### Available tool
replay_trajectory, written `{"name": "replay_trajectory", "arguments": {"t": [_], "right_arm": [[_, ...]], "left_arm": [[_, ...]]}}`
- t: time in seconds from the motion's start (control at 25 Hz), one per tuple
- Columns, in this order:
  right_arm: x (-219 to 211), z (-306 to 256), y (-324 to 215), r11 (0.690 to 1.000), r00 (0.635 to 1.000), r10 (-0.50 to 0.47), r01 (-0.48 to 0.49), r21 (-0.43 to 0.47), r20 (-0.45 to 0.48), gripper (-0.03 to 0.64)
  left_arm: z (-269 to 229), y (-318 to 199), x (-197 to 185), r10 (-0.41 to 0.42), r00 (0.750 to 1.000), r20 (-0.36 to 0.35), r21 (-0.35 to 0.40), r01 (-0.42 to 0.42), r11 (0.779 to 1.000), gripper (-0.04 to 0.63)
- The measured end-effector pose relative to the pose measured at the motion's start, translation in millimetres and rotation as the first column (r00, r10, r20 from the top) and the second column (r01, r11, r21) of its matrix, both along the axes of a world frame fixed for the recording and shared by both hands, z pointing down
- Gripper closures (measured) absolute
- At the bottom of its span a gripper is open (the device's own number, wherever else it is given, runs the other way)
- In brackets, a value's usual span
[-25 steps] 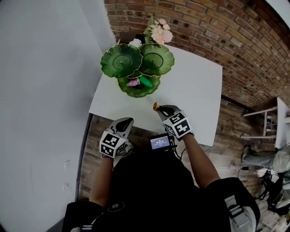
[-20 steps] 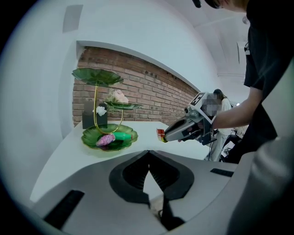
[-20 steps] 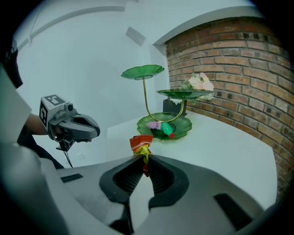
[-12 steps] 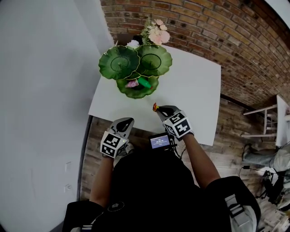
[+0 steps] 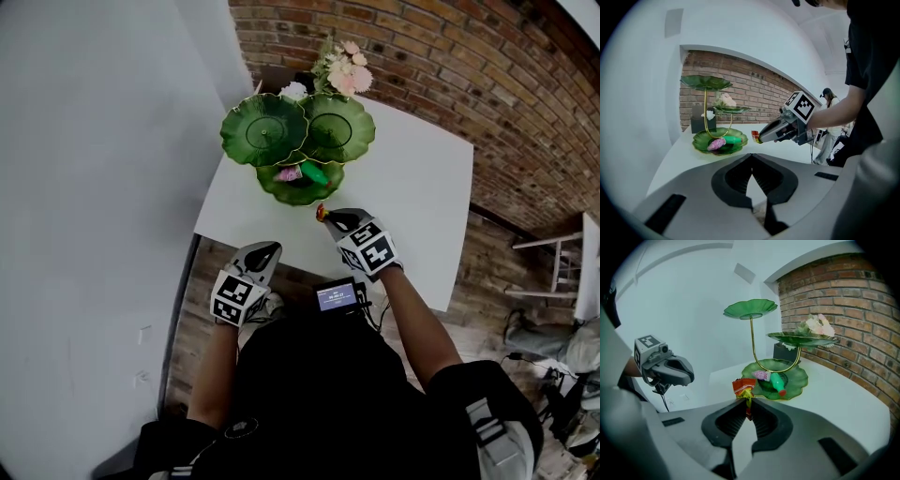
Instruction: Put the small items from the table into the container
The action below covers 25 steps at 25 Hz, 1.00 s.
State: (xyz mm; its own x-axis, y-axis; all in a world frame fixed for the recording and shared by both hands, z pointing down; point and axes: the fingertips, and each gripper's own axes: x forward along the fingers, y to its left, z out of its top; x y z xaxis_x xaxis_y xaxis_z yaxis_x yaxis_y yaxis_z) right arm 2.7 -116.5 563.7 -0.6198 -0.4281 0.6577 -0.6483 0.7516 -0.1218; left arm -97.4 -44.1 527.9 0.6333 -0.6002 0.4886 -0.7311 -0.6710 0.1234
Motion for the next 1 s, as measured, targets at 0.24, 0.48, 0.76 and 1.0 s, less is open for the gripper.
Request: {"name": "replay_trajectory", "arguments": {"t": [0.24, 0.48, 0.76, 1.0], "right_arm": [[-14.5, 3.8, -22.9, 1.0, 1.0, -0.013, 0.013, -0.002, 0.002, 0.571], [-26.1, 11.7, -41.9, 1.0, 1.0, -0.024, 0.024, -0.002, -0.007, 0.571], [-35.3, 23.9, -60.4, 1.0, 1.0, -0.019, 0.019, -0.013, -0.012, 0.571], [-42.0, 34.1, -65.4, 1.0, 1.0, -0.015, 0.014, -0.023, -0.019, 0.571]], "left_arm": [[5.6, 1.0, -13.1, -0.027, 0.999, 0.025, -0.02, 0.027, 0.999, 0.584], [11.6, -1.8, -20.1, -0.048, 0.998, 0.032, -0.045, 0.049, 0.998, 0.584], [15.0, -8.7, -15.0, -0.05, 0.999, 0.016, -0.066, 0.051, 0.997, 0.584], [18.8, -11.4, -17.1, -0.048, 0.999, 0.02, -0.079, 0.049, 0.996, 0.585]]}}
